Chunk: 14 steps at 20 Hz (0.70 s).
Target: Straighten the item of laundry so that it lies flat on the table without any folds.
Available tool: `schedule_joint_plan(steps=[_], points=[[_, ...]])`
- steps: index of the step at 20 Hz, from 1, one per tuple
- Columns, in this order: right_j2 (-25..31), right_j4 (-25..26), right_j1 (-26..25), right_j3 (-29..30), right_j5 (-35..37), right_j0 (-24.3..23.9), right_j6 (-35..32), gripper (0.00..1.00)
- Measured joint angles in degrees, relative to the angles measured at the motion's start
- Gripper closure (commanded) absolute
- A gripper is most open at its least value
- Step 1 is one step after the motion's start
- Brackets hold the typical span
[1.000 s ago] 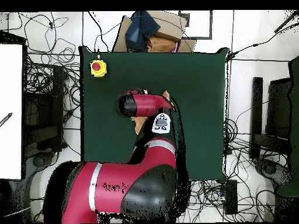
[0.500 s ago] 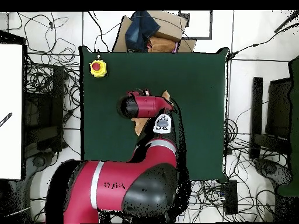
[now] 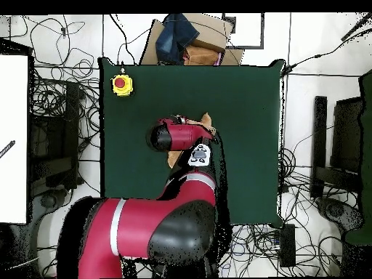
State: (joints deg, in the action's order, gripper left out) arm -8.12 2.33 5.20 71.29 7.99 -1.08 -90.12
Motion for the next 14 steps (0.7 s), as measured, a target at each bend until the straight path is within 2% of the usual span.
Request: schedule_joint_plan(steps=[14], points=[[0.0,0.0,-4.1,-1.1,0.0,0.0,0.0,0.0]])
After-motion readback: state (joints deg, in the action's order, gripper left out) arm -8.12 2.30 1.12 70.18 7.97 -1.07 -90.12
